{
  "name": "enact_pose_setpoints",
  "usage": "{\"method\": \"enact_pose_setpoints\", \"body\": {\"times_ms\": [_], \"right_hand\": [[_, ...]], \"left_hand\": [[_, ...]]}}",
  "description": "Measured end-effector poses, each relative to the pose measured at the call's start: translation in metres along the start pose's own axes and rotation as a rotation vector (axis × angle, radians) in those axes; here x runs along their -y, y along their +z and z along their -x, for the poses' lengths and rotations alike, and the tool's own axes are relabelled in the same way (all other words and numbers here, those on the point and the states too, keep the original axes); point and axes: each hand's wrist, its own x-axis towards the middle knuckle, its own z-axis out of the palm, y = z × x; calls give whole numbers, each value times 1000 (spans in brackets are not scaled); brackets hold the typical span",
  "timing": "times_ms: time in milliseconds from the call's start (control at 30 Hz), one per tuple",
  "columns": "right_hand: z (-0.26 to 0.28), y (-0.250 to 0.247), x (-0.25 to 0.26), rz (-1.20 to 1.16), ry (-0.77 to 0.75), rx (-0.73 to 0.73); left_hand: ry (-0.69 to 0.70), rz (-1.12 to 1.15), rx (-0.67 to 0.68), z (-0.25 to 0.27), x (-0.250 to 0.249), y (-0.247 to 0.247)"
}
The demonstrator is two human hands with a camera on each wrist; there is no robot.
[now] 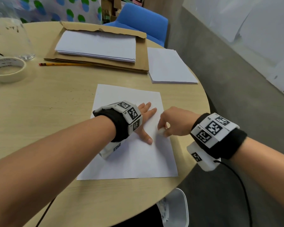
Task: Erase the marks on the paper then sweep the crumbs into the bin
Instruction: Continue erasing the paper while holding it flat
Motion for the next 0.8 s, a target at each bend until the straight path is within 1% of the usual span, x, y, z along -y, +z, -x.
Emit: {"method": "enact_pose_setpoints", "body": {"times_ms": [33, 67, 167, 233, 300, 400, 467, 533, 600, 700, 733, 800], "right_hand": [[0, -3, -1, -4, 0, 22], [-3, -6, -1, -11, 2, 6], [-21, -8, 1, -89, 56, -193], [-23, 0, 1, -154, 90, -250], [-15, 12, 2, -187, 65, -216], [0, 16, 2, -224, 9, -100], [-1, 9, -2, -301, 54, -66], [-7, 3, -8, -425, 137, -117], [-11, 5, -11, -528, 205, -191], [-1, 22, -3, -604, 214, -236], [4, 29, 0, -641, 199, -221], [14, 37, 7, -687, 155, -140]], "left_hand": [[-1, 3, 2, 0, 0, 0], [0, 6, 0, 0, 0, 0], [19, 16, -15, 3, 0, -2], [18, 10, -16, 4, -1, -2], [2, -2, 1, 3, 0, -1], [-14, -22, 19, 2, -1, -2], [22, -24, 23, 6, -5, -4], [93, -9, 19, 12, -7, -3], [130, -10, 28, 18, -7, 0], [126, -50, 50, 22, -8, 2], [123, -60, 52, 21, -9, 2], [117, -65, 61, 21, -11, 0]]}}
